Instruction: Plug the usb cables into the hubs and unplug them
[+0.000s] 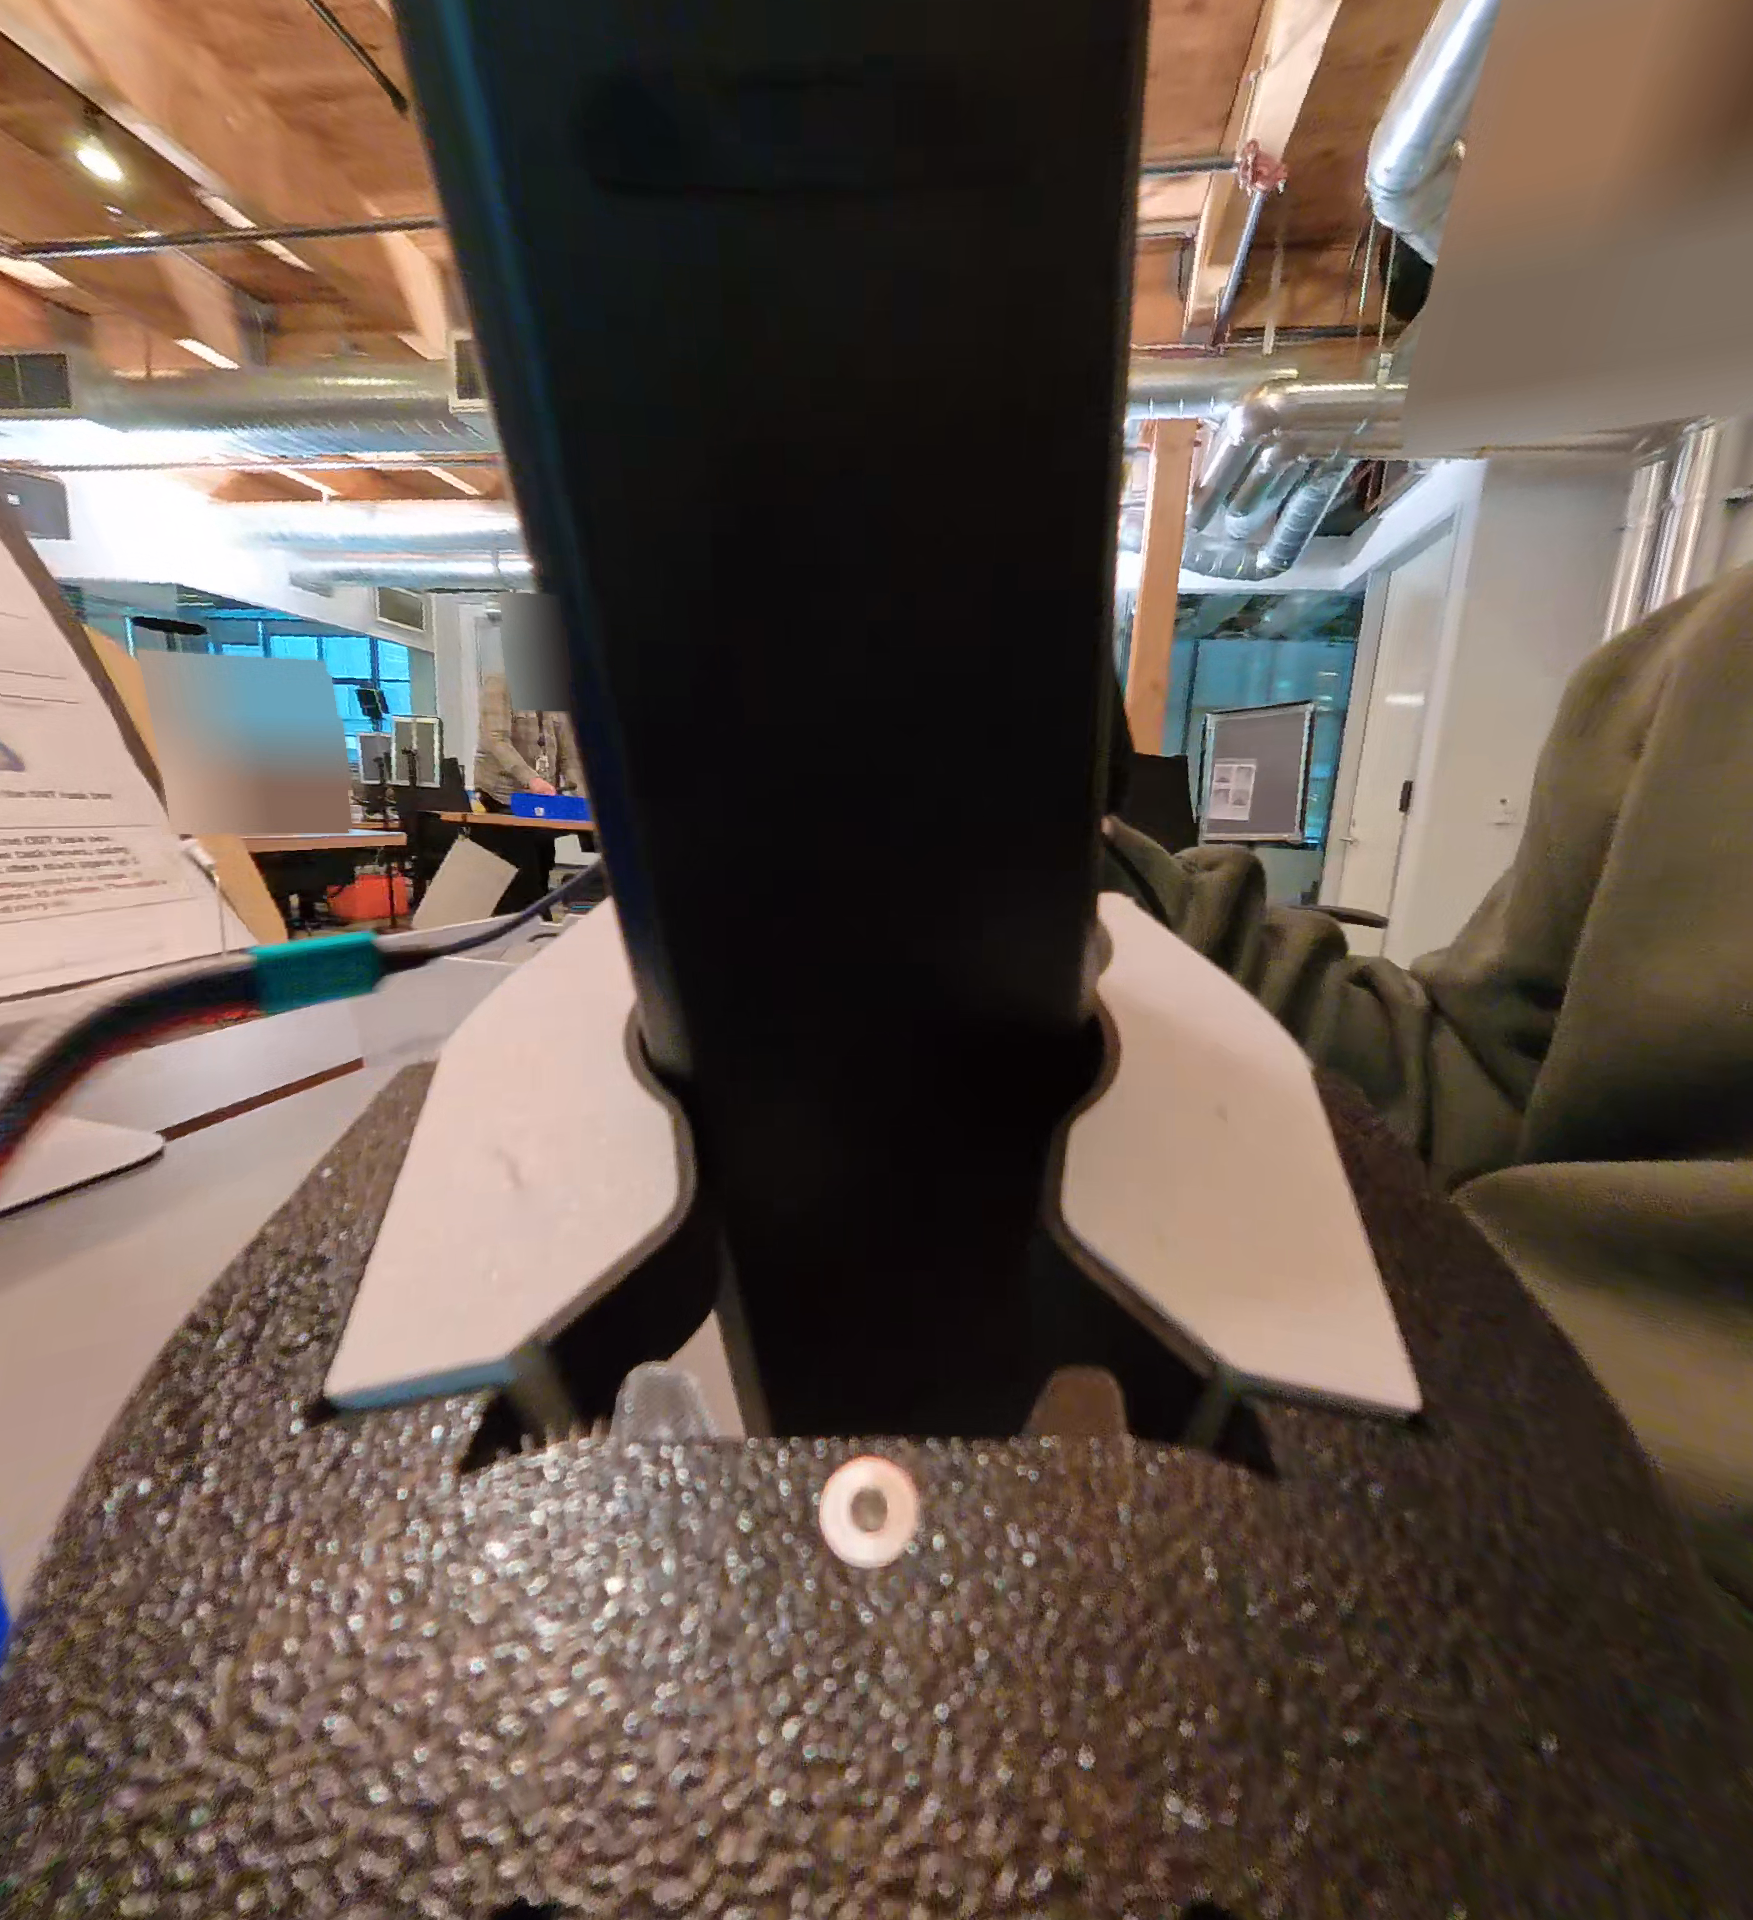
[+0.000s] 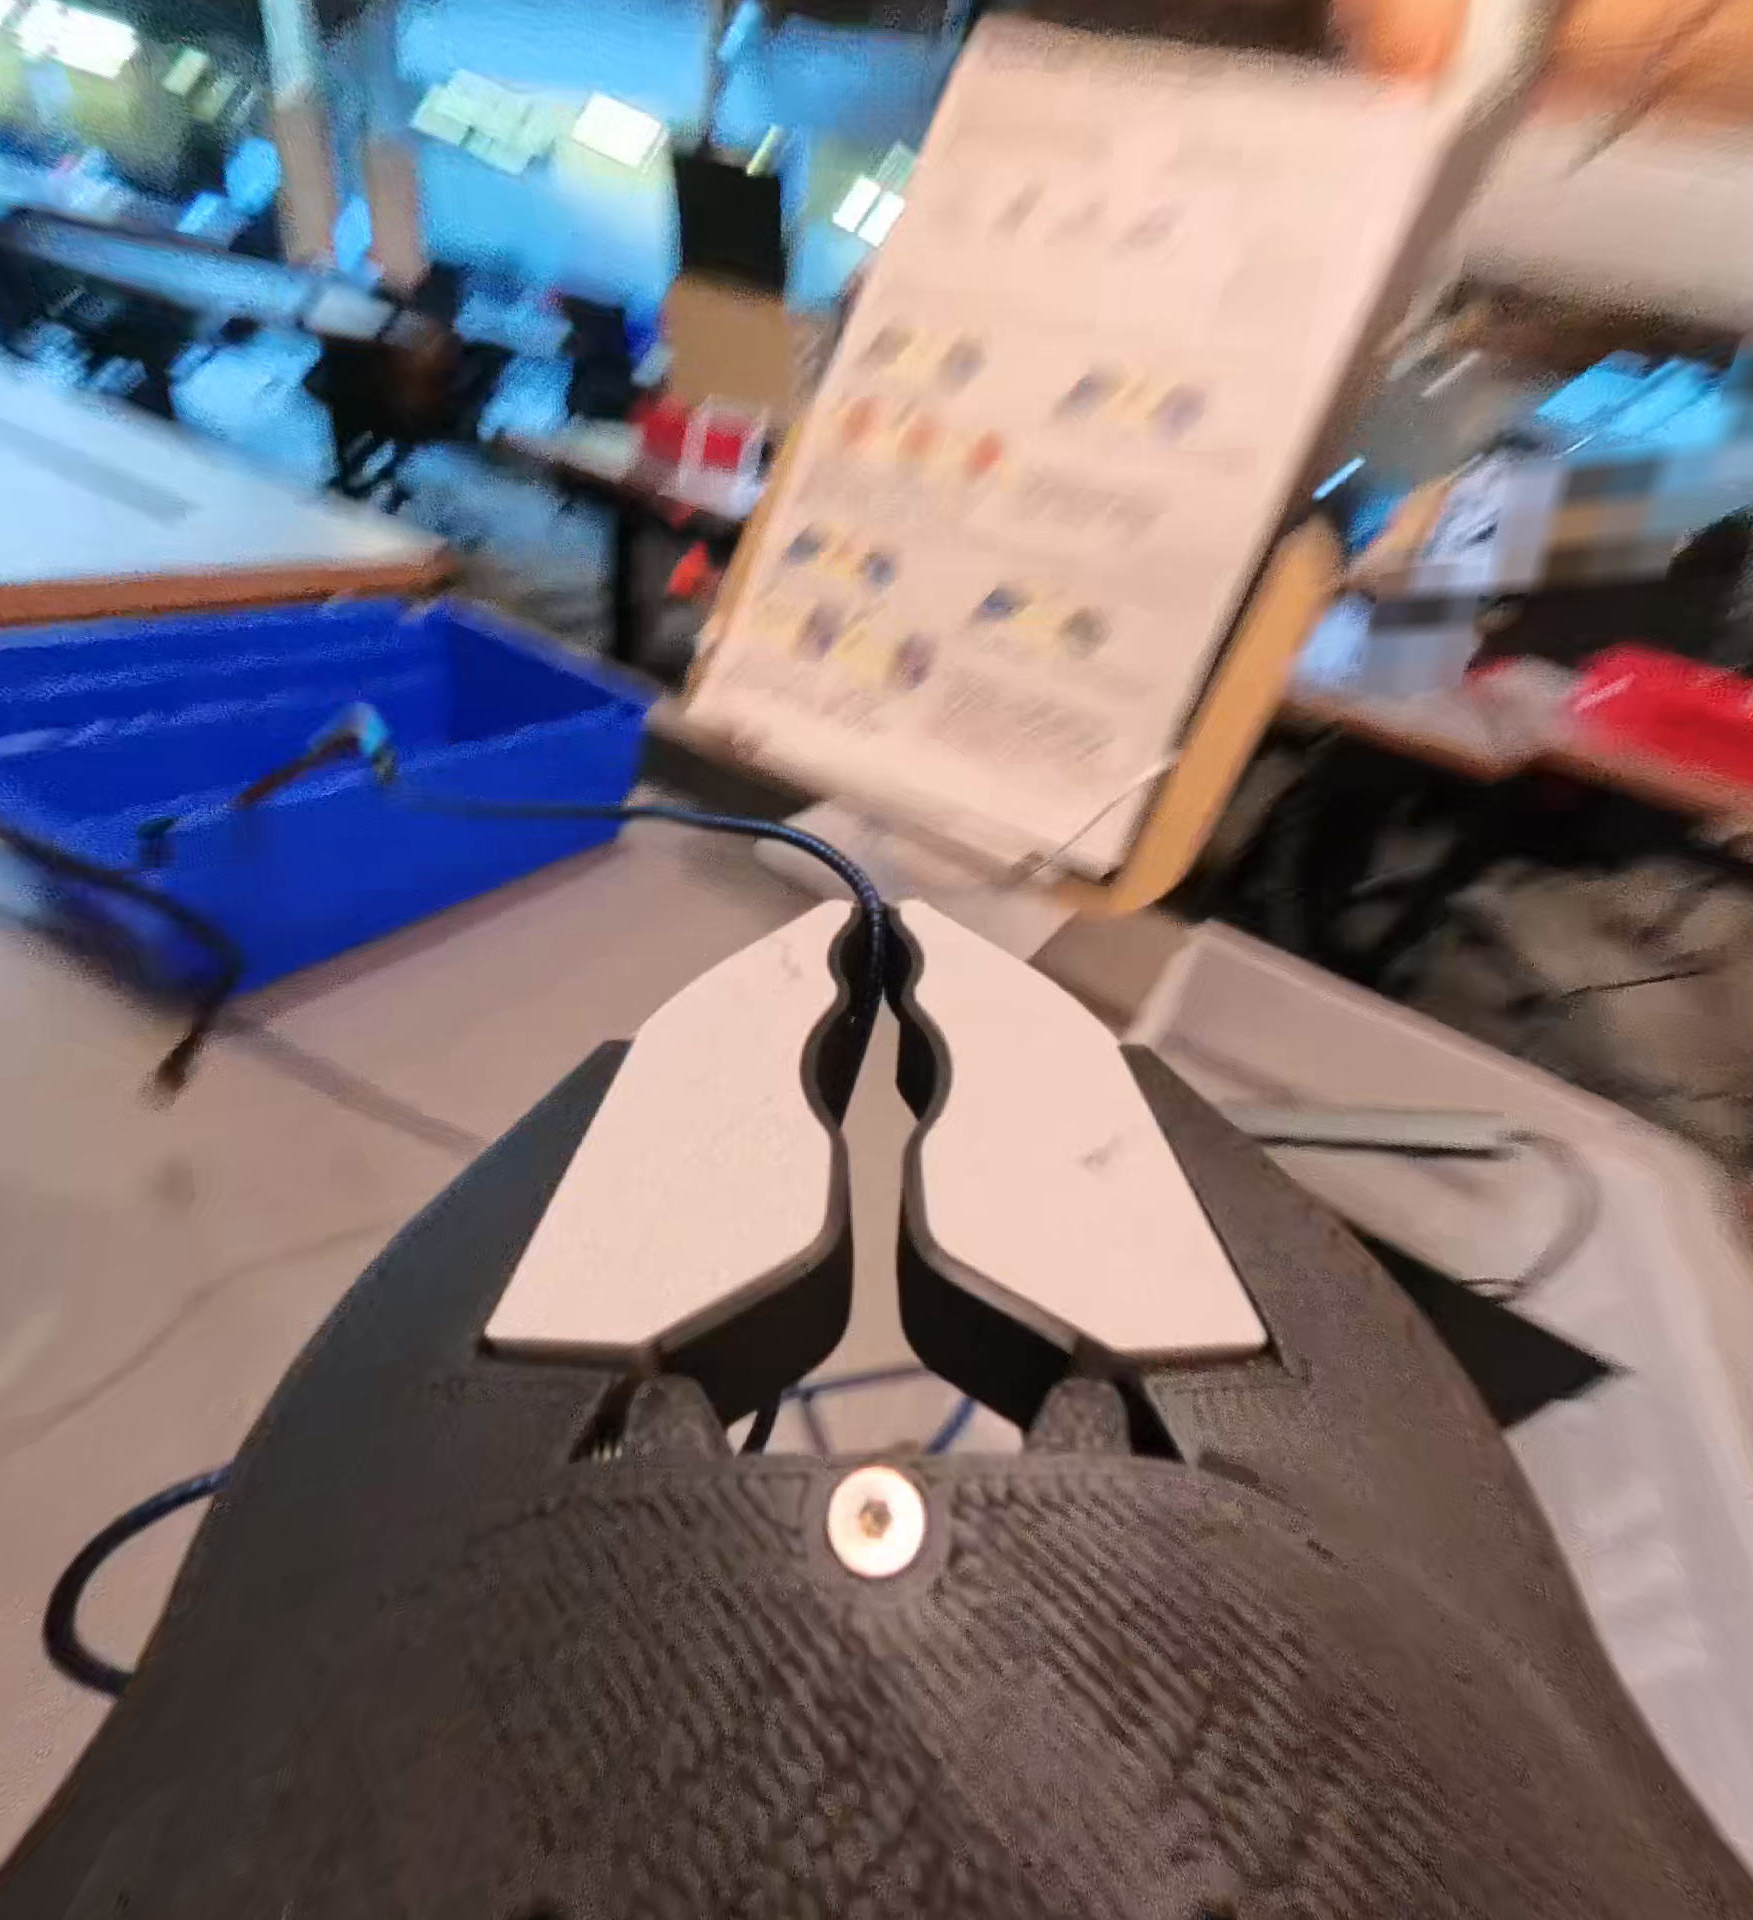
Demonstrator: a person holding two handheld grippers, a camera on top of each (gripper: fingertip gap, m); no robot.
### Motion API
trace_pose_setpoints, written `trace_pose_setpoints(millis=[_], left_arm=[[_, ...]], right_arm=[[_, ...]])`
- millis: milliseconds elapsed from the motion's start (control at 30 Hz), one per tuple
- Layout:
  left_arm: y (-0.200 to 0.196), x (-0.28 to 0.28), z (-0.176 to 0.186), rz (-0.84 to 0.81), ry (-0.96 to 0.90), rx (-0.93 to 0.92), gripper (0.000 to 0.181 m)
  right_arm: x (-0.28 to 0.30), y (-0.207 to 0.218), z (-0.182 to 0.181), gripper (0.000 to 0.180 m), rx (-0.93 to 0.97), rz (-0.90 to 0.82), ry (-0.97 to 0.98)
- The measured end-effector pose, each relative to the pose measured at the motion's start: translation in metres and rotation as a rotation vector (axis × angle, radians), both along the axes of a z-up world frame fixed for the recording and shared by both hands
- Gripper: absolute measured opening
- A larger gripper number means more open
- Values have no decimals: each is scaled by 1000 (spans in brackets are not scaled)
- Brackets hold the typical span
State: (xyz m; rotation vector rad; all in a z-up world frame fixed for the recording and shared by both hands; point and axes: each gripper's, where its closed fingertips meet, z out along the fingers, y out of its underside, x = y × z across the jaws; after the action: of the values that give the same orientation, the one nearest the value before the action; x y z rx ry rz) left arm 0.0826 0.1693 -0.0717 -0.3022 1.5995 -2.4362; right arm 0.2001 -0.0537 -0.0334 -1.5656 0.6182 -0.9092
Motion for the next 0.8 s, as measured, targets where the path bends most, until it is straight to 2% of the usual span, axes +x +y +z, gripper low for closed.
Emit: trace_pose_setpoints(millis=[67,167,200,267,367,500,567,600,633,667,700,767,800], left_arm=[[-5,1,-2,7,1,14,73],[-8,2,-4,15,8,33,73],[-9,1,-5,11,10,39,73],[-10,-1,-4,-7,6,40,73],[-14,-6,-3,-49,-3,28,73],[-20,-9,-4,-80,1,33,73],[-22,-11,-3,-97,-2,22,73],[-23,-12,-2,-109,-3,15,73],[-24,-12,-3,-120,-1,12,73],[-25,-12,-4,-122,1,15,73],[-26,-11,-6,-116,3,26,73],[-28,-10,-12,-104,5,60,73],[-30,-10,-16,-97,6,85,73]], right_arm=[[-15,-36,43,1,165,-120,-213],[-36,-78,86,2,427,-114,-268],[-41,-89,93,1,461,-105,-271],[-32,-94,78,2,349,-108,-164],[-25,-57,27,2,218,92,77],[-18,-16,2,2,217,160,95],[-24,27,-24,2,163,331,233],[-33,50,-41,8,98,438,325],[-40,65,-55,32,25,491,383],[-42,73,-59,58,-28,474,382],[-45,79,-55,69,-54,462,330],[-64,93,-23,72,13,508,221],[-81,103,-6,65,66,578,195]])
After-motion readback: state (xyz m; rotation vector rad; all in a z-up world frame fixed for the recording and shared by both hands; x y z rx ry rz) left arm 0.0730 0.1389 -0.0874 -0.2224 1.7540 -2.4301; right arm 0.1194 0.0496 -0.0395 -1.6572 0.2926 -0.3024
